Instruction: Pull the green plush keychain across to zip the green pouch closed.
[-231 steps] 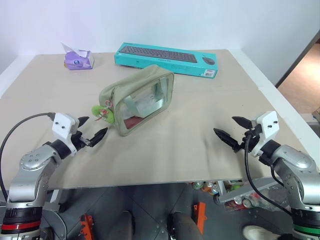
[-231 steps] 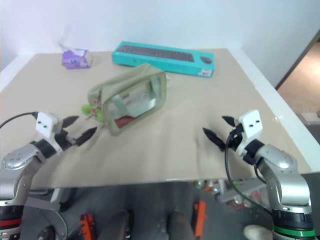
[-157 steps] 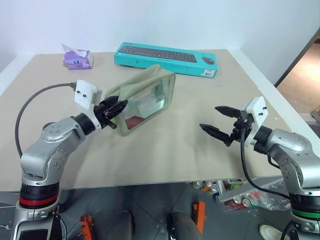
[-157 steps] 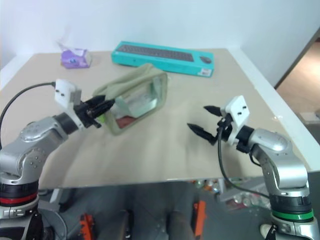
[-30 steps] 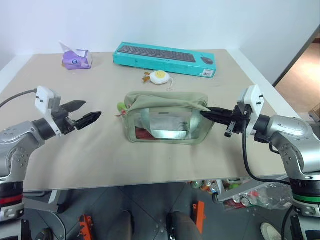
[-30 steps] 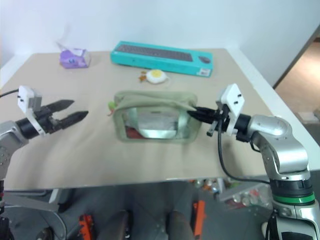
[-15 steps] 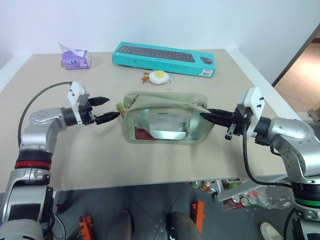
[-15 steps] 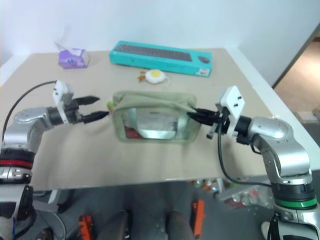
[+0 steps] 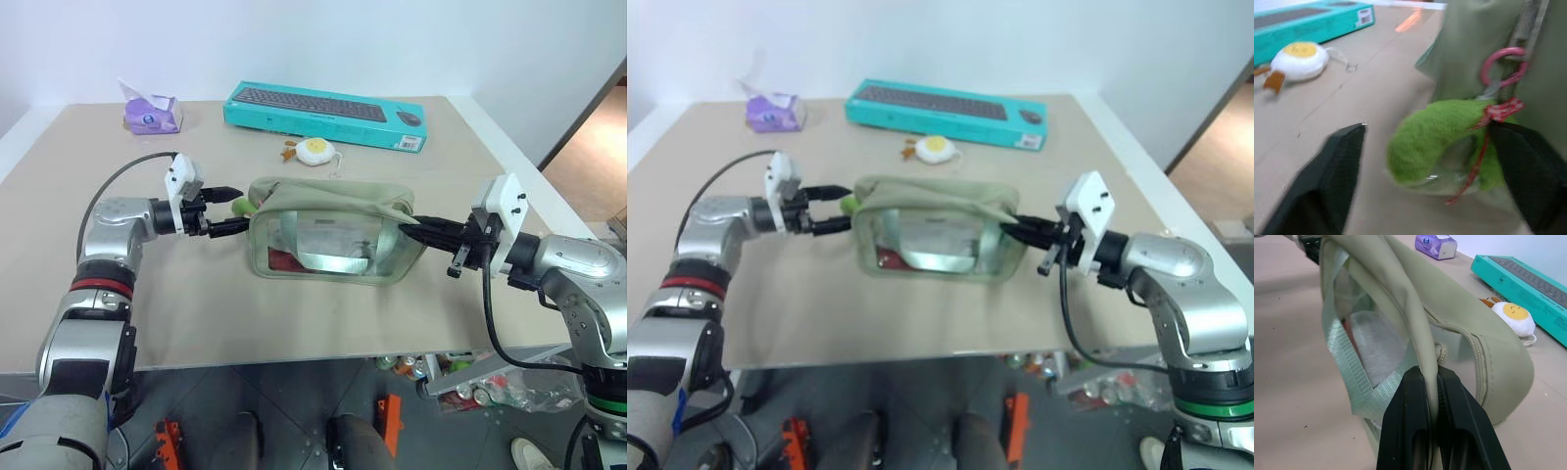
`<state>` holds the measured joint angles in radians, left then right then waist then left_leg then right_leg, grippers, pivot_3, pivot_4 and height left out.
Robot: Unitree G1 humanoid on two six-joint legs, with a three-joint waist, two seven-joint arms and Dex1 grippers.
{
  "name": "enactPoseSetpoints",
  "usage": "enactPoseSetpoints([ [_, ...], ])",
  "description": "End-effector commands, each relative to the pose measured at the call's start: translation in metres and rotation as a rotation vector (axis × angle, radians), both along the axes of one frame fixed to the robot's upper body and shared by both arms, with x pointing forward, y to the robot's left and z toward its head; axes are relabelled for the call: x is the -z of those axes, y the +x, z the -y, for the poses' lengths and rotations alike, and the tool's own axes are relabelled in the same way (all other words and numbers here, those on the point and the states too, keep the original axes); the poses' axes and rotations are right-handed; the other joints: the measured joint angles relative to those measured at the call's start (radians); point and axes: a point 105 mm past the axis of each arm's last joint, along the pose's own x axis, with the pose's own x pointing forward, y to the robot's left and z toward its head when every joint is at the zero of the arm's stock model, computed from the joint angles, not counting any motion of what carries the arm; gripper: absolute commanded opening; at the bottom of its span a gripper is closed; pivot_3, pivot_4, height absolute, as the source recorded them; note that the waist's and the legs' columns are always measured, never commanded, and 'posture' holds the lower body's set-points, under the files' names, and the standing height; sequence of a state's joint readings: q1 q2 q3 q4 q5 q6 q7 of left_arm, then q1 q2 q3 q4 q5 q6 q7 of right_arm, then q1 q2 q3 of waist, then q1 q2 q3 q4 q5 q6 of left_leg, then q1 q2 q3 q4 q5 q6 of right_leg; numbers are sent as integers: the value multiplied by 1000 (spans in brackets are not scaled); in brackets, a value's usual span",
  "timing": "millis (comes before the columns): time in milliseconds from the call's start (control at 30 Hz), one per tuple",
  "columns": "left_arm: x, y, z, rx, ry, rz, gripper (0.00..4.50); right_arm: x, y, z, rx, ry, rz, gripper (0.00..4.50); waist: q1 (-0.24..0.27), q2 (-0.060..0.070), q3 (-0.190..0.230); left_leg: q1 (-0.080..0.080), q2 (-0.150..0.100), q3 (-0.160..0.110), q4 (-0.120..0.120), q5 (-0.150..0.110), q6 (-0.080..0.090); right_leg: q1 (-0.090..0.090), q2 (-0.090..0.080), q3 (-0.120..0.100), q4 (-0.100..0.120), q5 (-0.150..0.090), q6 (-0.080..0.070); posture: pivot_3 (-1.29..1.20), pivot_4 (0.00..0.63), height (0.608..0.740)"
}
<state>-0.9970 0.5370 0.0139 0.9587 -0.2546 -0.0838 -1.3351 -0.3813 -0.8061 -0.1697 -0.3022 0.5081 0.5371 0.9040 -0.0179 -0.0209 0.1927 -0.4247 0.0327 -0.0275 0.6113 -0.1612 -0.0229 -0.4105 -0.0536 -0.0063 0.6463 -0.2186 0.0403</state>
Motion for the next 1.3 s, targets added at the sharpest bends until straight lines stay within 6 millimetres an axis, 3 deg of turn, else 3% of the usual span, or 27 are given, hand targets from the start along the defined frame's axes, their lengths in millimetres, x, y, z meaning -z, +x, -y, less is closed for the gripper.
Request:
enactPoseSetpoints([
  [33,-15,1,-5,-4,-15,51,2260,-11,-4,4,13,-10,44,0,-1,0,0,0,0,0,0,0,0,0,0,0,0,0,0,0,150,740],
  [233,-26,-3,-13,-5,-41,63,201,-10,-4,4,13,-10,41,0,-1,0,0,0,0,0,0,0,0,0,0,0,0,0,0,0,150,740],
  [267,-28,-4,-14,-4,-41,67,84,-10,-4,4,13,-9,40,0,-1,0,0,0,0,0,0,0,0,0,0,0,0,0,0,0,150,740],
  [667,-79,-34,-8,41,-122,164,84,-7,0,4,1,-11,34,0,-1,0,0,0,0,0,0,0,0,0,0,0,0,0,0,0,150,740],
  [933,-131,-48,31,31,-286,283,84,-6,4,5,-8,-16,39,0,-1,0,0,0,0,-1,3,0,0,2,0,0,0,1,1,0,150,740],
  [1300,-161,-59,65,90,-407,297,84,-7,6,6,-1,-17,44,0,-3,0,0,0,0,0,4,0,0,2,0,2,0,1,2,0,150,740],
])
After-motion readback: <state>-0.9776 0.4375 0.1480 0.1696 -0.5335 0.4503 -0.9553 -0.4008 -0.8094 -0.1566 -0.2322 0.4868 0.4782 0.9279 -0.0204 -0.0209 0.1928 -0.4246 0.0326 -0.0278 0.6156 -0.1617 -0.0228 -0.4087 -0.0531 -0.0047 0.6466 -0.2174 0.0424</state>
